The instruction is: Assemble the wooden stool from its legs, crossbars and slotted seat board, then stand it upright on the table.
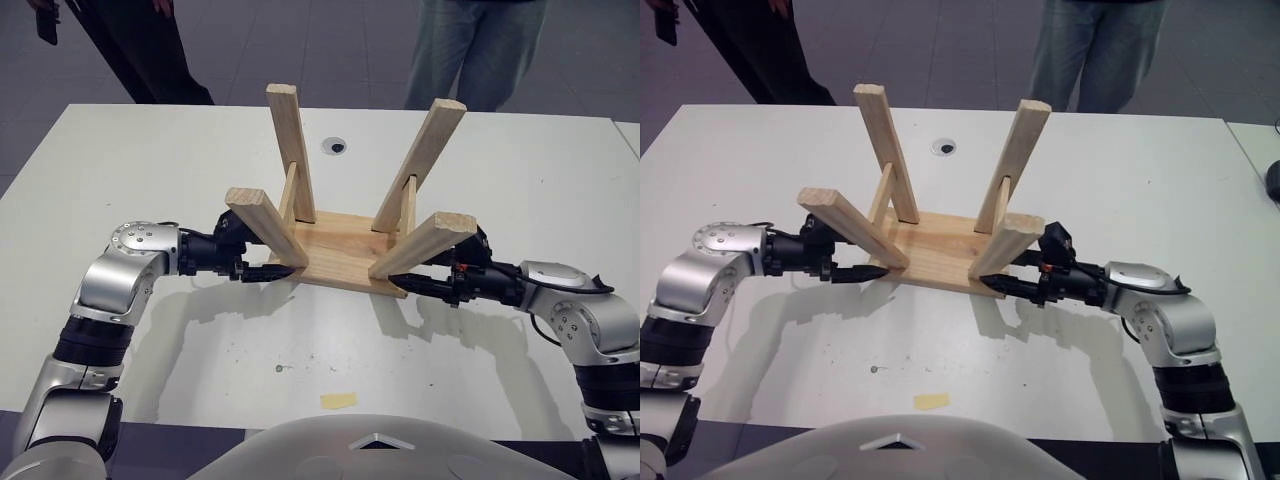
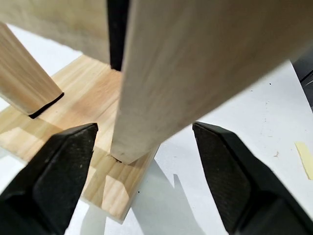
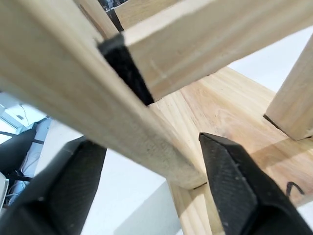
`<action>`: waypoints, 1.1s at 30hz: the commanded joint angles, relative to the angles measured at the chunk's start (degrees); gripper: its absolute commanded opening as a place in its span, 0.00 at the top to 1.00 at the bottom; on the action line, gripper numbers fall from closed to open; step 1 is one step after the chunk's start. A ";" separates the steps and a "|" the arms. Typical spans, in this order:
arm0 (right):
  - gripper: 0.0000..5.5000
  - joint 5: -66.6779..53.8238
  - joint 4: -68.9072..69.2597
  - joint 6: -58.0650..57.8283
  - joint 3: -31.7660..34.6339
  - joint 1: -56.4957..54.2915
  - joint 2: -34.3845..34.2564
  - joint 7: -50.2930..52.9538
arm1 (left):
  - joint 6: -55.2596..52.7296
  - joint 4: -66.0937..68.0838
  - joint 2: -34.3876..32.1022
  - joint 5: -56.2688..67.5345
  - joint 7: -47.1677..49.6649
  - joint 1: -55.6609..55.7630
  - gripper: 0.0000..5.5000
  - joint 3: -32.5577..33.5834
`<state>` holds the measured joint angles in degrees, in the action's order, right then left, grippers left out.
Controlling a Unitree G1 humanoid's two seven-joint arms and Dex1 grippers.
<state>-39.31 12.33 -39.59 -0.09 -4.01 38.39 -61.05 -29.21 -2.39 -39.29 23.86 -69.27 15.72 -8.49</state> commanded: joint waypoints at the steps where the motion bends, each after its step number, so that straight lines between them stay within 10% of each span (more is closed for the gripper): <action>1: 0.54 -3.31 0.24 -2.75 0.46 -1.64 -0.50 -1.19 | -3.82 -1.02 -0.53 2.65 -1.99 0.73 0.50 -0.14; 10: 0.68 -19.11 2.10 -15.28 8.66 -1.72 -3.62 3.55 | -16.53 -8.13 1.79 14.46 3.53 -3.64 0.72 6.51; 20: 0.74 -38.14 -0.96 -24.26 18.25 -0.66 -10.96 25.52 | -38.15 -2.01 10.36 23.01 27.88 2.52 0.74 14.76; 26: 0.54 -33.67 -6.91 -20.83 19.24 -4.89 -11.10 30.51 | -41.00 3.35 16.16 26.78 36.39 8.77 0.75 22.16; 33: 0.34 -31.65 -6.74 -18.99 19.00 -4.99 -11.24 30.41 | -39.10 6.51 20.68 30.97 43.60 13.16 0.50 29.47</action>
<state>-71.76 5.05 -58.88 18.65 -9.75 27.21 -30.70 -69.12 3.73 -19.29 54.01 -26.90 27.42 19.50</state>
